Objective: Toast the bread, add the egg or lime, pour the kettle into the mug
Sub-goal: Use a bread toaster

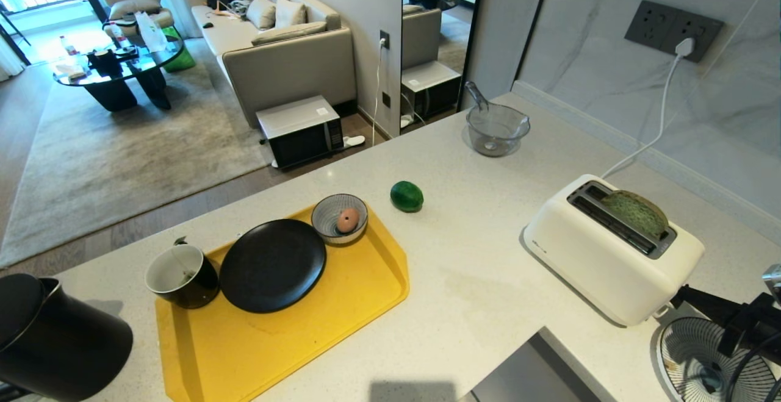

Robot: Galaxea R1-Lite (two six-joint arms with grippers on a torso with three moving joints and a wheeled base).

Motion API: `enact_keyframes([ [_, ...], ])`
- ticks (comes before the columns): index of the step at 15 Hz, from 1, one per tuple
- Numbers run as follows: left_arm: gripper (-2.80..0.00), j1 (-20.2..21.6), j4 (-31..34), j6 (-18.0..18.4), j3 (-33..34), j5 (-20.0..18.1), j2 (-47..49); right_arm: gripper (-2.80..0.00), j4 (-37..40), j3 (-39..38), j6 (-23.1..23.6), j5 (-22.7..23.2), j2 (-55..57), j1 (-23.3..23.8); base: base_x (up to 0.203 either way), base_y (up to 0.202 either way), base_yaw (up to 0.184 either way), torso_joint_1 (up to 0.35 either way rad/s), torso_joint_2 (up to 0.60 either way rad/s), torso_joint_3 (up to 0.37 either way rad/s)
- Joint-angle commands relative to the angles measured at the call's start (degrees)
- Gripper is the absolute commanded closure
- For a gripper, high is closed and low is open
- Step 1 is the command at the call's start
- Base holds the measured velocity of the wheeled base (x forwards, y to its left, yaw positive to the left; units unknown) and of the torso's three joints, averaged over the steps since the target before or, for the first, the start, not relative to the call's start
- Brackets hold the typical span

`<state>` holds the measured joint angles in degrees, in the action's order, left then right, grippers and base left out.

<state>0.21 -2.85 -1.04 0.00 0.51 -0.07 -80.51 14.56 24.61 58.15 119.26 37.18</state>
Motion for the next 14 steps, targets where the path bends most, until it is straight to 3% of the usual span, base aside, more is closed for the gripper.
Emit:
enact_keyframes([
  [1,0.0,0.1,-0.1,0.0,0.9,0.0,-0.1,0.0,-0.4,-0.1,0.2,0.4,0.1,0.0,0.0,0.0,0.0,0.0,0.0,0.0],
  [14,0.0,0.1,-0.1,0.0,0.9,0.0,-0.1,0.0,-0.4,-0.1,0.2,0.5,0.9,0.0,0.0,0.0,0.0,0.0,0.0,0.0],
])
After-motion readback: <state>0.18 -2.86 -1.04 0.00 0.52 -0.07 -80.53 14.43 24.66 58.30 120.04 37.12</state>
